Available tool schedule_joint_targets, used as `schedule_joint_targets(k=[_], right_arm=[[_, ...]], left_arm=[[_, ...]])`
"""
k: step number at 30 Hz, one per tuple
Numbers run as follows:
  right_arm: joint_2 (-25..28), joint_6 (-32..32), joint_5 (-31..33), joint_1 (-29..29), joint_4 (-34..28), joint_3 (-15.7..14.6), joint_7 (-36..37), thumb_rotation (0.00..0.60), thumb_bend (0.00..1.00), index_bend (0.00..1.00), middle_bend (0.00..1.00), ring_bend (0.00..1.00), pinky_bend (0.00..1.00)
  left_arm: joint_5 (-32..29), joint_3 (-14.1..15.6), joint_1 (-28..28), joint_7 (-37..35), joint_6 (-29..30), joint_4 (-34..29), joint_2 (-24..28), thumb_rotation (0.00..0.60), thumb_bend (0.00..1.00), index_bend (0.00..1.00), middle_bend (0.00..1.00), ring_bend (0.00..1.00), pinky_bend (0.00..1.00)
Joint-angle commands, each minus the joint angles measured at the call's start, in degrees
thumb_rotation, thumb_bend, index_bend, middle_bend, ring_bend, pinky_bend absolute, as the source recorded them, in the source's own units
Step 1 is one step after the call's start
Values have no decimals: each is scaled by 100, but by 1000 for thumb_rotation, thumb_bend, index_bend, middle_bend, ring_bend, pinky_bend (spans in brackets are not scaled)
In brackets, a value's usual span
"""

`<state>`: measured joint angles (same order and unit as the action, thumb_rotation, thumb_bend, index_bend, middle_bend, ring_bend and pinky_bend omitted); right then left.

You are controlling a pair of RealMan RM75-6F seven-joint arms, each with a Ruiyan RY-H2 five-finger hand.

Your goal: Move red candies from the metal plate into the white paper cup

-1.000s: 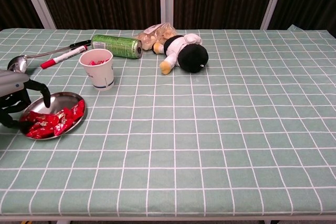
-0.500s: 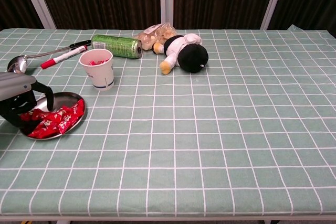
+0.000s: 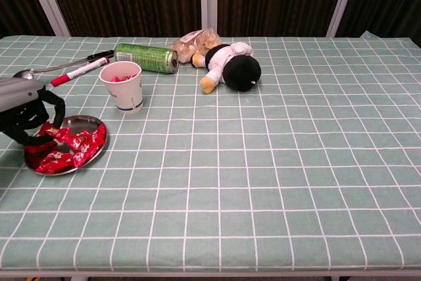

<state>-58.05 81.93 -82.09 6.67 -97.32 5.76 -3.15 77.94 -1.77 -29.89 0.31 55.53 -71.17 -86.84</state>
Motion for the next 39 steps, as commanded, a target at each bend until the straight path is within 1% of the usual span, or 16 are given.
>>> schedule_joint_targets(k=[1, 6, 9, 13, 17, 23, 28, 31, 34, 37, 39], right_arm=[[5, 8, 1, -7, 7, -1, 12, 600, 85, 33, 275, 69, 265], [10, 38, 2, -28, 38, -2, 63, 600, 85, 33, 275, 69, 265], [4, 46, 4, -39, 63, -6, 101, 600, 85, 33, 275, 69, 265], [-10, 62, 0, -58, 103, -15, 154, 600, 84, 33, 275, 69, 265], [-7, 84, 27, -89, 141, -16, 201, 600, 85, 33, 275, 69, 265], [-3, 99, 33, -110, 177, -16, 255, 600, 84, 33, 275, 69, 266], [-14, 63, 61, -99, 202, -7, 272, 600, 86, 33, 275, 69, 267], [-29, 45, 43, -80, 218, -4, 281, 600, 86, 33, 275, 69, 268], [-26, 45, 49, -77, 216, 5, 279, 600, 86, 33, 276, 69, 268], [-17, 41, 41, -74, 202, 4, 266, 600, 86, 33, 275, 69, 268], [-17, 47, 27, -73, 199, 2, 262, 600, 86, 33, 275, 69, 268]], left_arm=[[45, -196, -68, -142, 157, -206, 181, 600, 414, 670, 971, 887, 1000], [57, -609, -317, -170, 284, -569, 482, 600, 413, 668, 971, 887, 1000], [59, -797, -540, -148, 187, -709, 541, 600, 413, 666, 971, 887, 1000], [-94, -954, -895, -78, -227, -684, 461, 600, 411, 663, 971, 887, 1000], [-273, -1036, -1164, 12, -510, -469, 212, 600, 409, 658, 971, 887, 1000], [-564, -1051, -1449, 211, -892, -14, -88, 600, 407, 614, 967, 887, 1000], [-571, -990, -1505, 183, -945, 25, -134, 600, 385, 510, 960, 885, 1000], [-584, -949, -1513, 182, -947, 63, -155, 600, 332, 423, 957, 884, 1000], [-576, -940, -1392, 137, -699, 5, -114, 600, 291, 374, 955, 883, 1000], [-482, -887, -1150, 43, -293, -197, 58, 600, 278, 358, 954, 883, 1000], [-373, -791, -925, -39, 17, -393, 230, 600, 278, 358, 954, 882, 1000]])
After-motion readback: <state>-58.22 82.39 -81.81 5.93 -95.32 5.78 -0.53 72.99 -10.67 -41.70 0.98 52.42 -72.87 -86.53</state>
